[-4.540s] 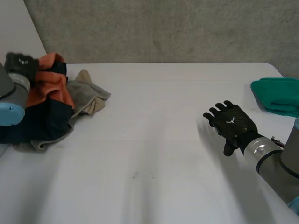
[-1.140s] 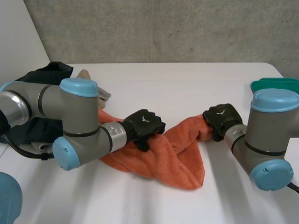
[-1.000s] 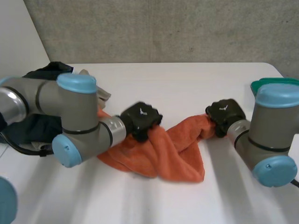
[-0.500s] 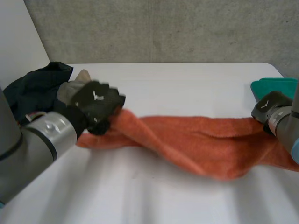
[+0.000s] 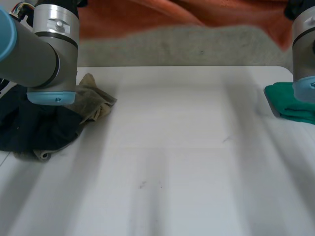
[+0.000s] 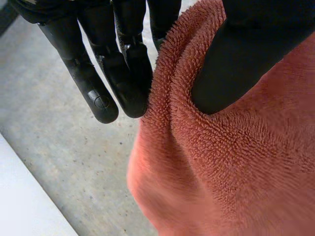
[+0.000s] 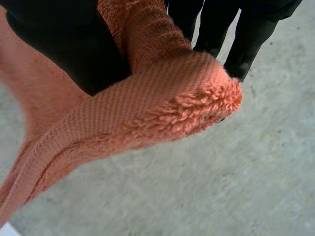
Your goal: Fold the laundry.
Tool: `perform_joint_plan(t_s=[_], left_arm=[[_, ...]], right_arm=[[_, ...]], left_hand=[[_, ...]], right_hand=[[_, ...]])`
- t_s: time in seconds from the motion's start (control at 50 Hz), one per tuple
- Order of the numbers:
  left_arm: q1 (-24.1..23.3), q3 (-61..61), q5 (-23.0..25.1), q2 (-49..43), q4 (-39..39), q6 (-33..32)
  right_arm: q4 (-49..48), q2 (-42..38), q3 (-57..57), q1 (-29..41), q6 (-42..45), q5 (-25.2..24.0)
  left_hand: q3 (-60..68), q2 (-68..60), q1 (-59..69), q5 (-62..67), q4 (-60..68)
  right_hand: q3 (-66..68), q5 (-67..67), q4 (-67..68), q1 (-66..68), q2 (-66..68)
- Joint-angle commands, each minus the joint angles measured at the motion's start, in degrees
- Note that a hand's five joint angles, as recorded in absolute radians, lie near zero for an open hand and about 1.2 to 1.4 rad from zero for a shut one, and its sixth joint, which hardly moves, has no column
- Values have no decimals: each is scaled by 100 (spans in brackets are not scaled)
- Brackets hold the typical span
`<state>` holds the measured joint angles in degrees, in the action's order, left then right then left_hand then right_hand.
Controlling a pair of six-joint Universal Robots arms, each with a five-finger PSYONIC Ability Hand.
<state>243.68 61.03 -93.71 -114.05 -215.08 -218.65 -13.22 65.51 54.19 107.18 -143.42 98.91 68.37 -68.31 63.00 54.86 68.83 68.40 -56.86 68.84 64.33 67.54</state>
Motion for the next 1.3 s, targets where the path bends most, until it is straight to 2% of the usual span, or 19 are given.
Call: perform_joint_plan(t_s=[0.02,0.16,0.28,0.4,0.44,0.54,0.56,0.68,0.78,0.84,0.9,1.0,1.04,1.14,1.3], left_arm=[[-13,1434,46,111,45,111],[-101,2903,54,-12,45,182],[-312,3564,19,-109,63,182],[-558,4381,19,188,378,112],[-593,4496,11,356,554,129],[-655,4567,-16,866,1432,156],[-655,4506,-7,1032,1800,156],[-611,4005,28,1376,2883,173],[-462,3233,46,1315,3542,182],[-304,2986,81,1175,3684,173],[-137,2704,344,692,3728,156],[13,1836,1212,-124,3798,77],[66,1562,1354,-406,3825,50],[320,465,1461,-1285,4175,-195],[470,-679,1452,-2208,4580,-600]], right_arm=[[592,-134,232,-22,95,-301],[1506,-1162,241,-40,112,-513],[1893,-1839,188,-48,130,-486],[1893,-1919,398,-48,138,-512],[1884,-1901,539,-48,156,-521],[1858,-1840,776,-48,165,-539],[1858,-1831,803,-40,156,-539],[1753,-1559,1206,-40,130,-548],[1603,-1357,1558,-40,86,-565],[1551,-1260,1717,-40,51,-574],[1533,-1224,1787,-40,42,-592],[1533,-1216,1840,-40,42,-592],[1533,-1216,1884,-48,42,-592],[1524,-1224,2051,-40,42,-592],[1419,-1224,2271,-40,42,-662]], left_hand=[[1163,-1169,1700,1514,1117],[1163,-1169,1700,1514,1117],[914,-920,1451,1265,868],[-1303,1297,-766,-952,-1349],[-1693,1686,-1155,-1341,-1738],[-2870,2863,-2332,-2518,-2915],[-3322,3315,-2784,-2970,-3367],[-4788,4782,-4251,-4437,-4834],[-4942,4935,-4404,-4590,-4987],[-4874,4868,-4337,-4523,-4920],[-4690,4683,-4152,-4338,-4735],[-4302,4296,-3765,-3951,-4347],[-4302,4296,-3765,-3951,-4347],[-4319,4312,-3781,-3967,-4364],[-4336,4329,-3798,-3984,-4381]], right_hand=[[1160,-1314,1116,1567,1246],[1160,-1314,1116,1567,1246],[1160,-1314,1116,1567,1246],[1160,-1314,1116,1567,1246],[1160,-1314,1116,1567,1246],[1160,-1314,1116,1567,1246],[1160,-1314,1116,1567,1246],[1160,-1314,1116,1567,1246],[1160,-1314,1116,1567,1246],[1160,-1314,1116,1567,1246],[1160,-1314,1116,1567,1246],[1160,-1314,1116,1567,1246],[1160,-1314,1116,1567,1246],[1160,-1314,1116,1567,1246],[1160,-1314,1116,1567,1246]])
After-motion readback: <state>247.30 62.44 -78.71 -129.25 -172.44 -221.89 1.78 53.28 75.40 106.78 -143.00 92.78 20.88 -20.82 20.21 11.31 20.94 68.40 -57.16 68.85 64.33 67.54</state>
